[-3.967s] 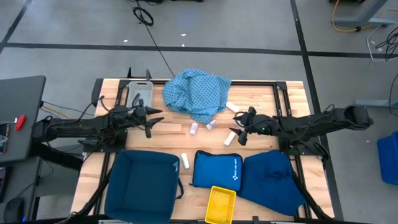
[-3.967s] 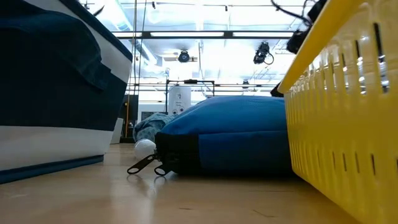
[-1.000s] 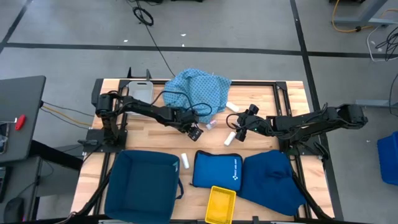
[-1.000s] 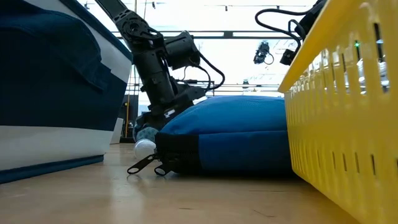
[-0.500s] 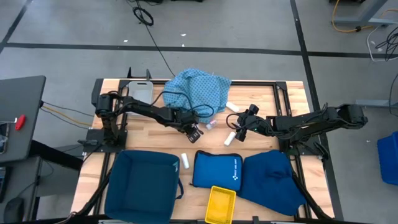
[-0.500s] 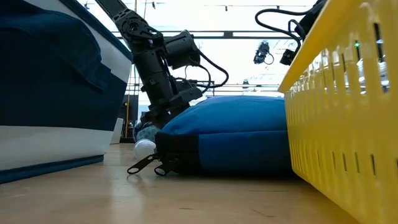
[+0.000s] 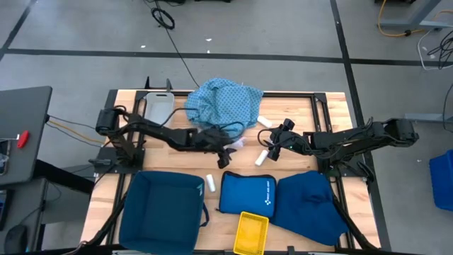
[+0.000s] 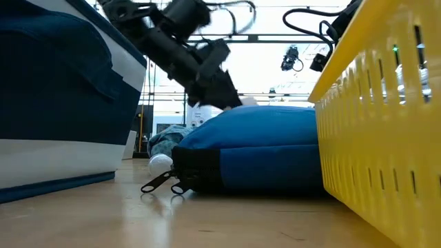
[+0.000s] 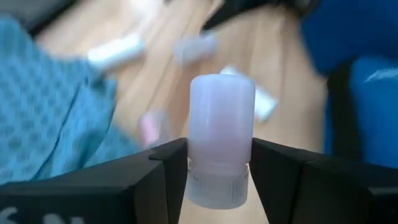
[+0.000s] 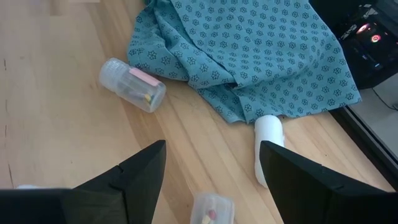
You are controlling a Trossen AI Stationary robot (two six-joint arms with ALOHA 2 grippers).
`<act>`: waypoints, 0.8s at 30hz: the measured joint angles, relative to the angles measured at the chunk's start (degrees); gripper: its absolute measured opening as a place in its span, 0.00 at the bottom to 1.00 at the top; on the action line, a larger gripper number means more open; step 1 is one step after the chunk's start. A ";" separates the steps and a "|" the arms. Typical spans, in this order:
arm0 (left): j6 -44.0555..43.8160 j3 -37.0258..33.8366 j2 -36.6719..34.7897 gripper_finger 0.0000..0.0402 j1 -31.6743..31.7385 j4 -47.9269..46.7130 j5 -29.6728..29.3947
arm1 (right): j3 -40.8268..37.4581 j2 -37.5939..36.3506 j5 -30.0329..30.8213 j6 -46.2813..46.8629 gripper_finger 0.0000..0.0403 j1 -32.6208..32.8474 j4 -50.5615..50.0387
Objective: Pick & place medical supplies in basket/bin
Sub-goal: Put the white pill bottle into the gray bin
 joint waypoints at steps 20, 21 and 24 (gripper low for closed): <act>3.66 -31.09 -8.79 0.37 4.94 53.91 -8.36 | -0.02 0.00 -0.46 -0.19 0.67 0.00 2.86; 4.31 -31.50 -9.91 0.37 5.12 53.40 -9.87 | -0.02 0.00 -0.46 -0.17 0.67 -0.03 2.99; 5.34 -33.06 -13.73 0.37 5.16 50.31 -16.14 | -0.02 0.00 -0.61 -0.15 0.67 -0.33 3.11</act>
